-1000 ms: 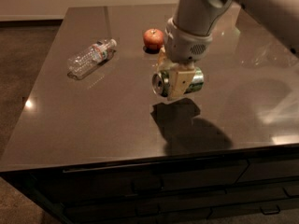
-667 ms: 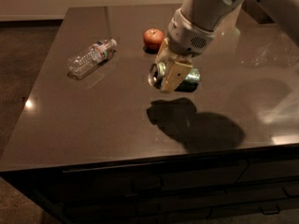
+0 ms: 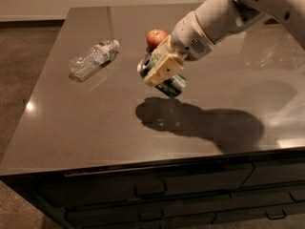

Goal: Place green can upright

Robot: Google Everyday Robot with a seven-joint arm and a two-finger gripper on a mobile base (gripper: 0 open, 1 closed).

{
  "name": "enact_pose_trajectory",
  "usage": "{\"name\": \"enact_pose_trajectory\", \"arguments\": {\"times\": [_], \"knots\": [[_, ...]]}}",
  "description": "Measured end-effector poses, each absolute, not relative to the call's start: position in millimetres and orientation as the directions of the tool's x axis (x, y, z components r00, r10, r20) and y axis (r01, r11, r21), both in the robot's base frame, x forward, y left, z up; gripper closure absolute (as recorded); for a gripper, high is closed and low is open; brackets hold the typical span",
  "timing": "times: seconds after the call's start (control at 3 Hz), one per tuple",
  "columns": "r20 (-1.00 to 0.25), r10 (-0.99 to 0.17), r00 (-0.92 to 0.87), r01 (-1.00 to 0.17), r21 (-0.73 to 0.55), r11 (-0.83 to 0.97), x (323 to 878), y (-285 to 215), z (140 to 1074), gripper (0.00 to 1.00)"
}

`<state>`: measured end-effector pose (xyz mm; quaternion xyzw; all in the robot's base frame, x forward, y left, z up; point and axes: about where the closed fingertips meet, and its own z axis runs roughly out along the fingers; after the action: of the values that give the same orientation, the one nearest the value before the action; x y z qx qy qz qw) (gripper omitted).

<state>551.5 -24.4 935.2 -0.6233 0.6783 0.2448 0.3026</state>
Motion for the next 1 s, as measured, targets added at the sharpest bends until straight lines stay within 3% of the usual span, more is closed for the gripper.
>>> {"name": "enact_pose_trajectory", "arguments": {"times": [0.33,1.0], "knots": [[-0.843,-0.533,-0.071,-0.983,-0.032,0.182,563.6,-10.6,949.5,1.00],[-0.947,-0.307,-0.096,-0.961,0.008,0.278,578.9,4.1,957.5,1.00]]}}
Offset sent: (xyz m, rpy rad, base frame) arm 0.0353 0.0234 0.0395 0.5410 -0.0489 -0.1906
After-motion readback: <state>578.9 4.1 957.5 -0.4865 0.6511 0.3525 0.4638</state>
